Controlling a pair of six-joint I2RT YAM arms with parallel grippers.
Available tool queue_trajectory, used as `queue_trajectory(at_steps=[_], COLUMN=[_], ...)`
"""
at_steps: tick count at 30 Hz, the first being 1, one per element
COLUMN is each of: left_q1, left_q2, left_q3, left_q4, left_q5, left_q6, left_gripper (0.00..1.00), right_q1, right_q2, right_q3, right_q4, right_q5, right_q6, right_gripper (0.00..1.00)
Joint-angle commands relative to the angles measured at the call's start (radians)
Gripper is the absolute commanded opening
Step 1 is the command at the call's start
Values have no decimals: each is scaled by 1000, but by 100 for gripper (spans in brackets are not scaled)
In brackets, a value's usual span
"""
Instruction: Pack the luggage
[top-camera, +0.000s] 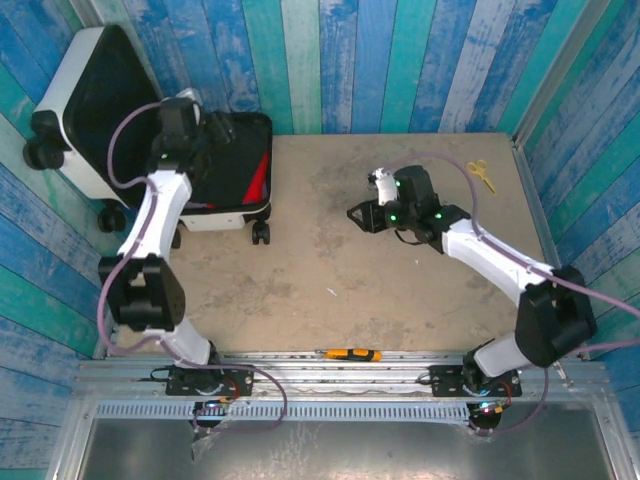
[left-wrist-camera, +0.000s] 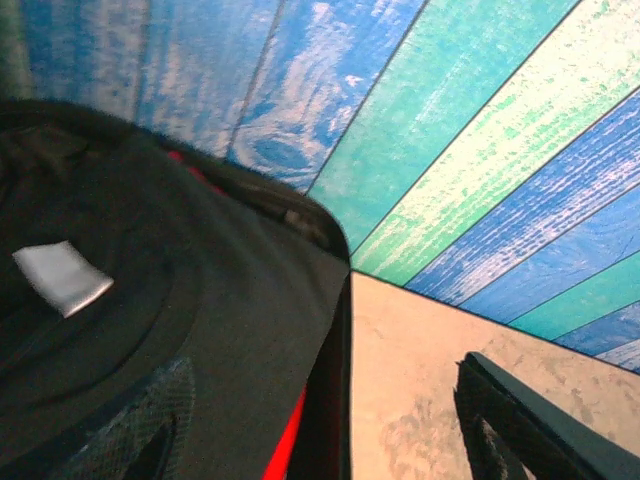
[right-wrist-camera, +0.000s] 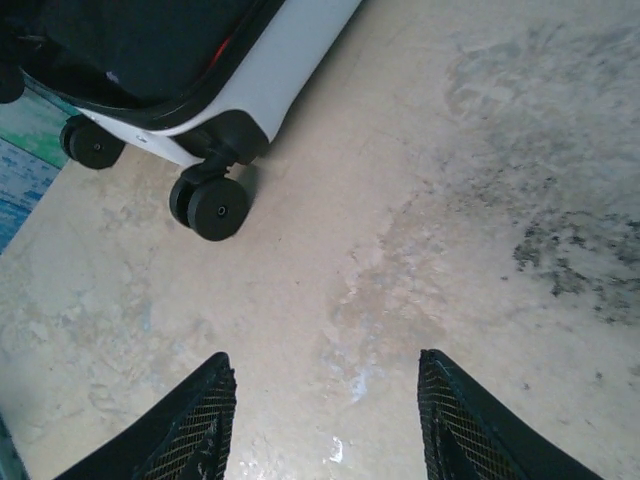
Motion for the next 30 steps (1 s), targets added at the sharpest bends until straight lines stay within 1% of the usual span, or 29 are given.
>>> queue_trajectory(at_steps=[1,3,5,10,13,15,21,24,26,28,30], left_q1=[-10,-20,-29,-50,-52,-51,-47,-45,-46,-47,-47], left_q2=[170,268,370,679,806,839,854,811,737,613,476], left_q3=[140,234,345,706,856,873,848,824,761,634,491], left_q4=[-63,-109,-192,-536,-696,-737,-743,-699,-633,-501,-351], left_q5=[-40,-84,-148,-329,-350,-348,-369,-383,-376,-340,-329], left_q6=[54,74,102,145,149,155,161,138,128,135,142], left_gripper=[71,70,70,70,69,69,70,73,76,79,83], right_q1=[1,1,1,2,2,2,3,2,3,2,1], right_q2=[-99,-147,-198,-323,-355,-360,-373,-396,-411,-425,-434], right_q3=[-49,-83,-119,-206,-218,-215,-209,-212,-214,-211,-207], right_q4=[-24,-38,-54,-92,-121,-137,-168,-182,-194,-202,-211], right_q5=[57,71,90,151,171,169,146,148,152,155,159], right_q6=[-62,-75,-77,-72,-74,-72,-61,-61,-64,-68,-71], right_gripper=[51,51,51,52,52,52,52,52,53,53,54])
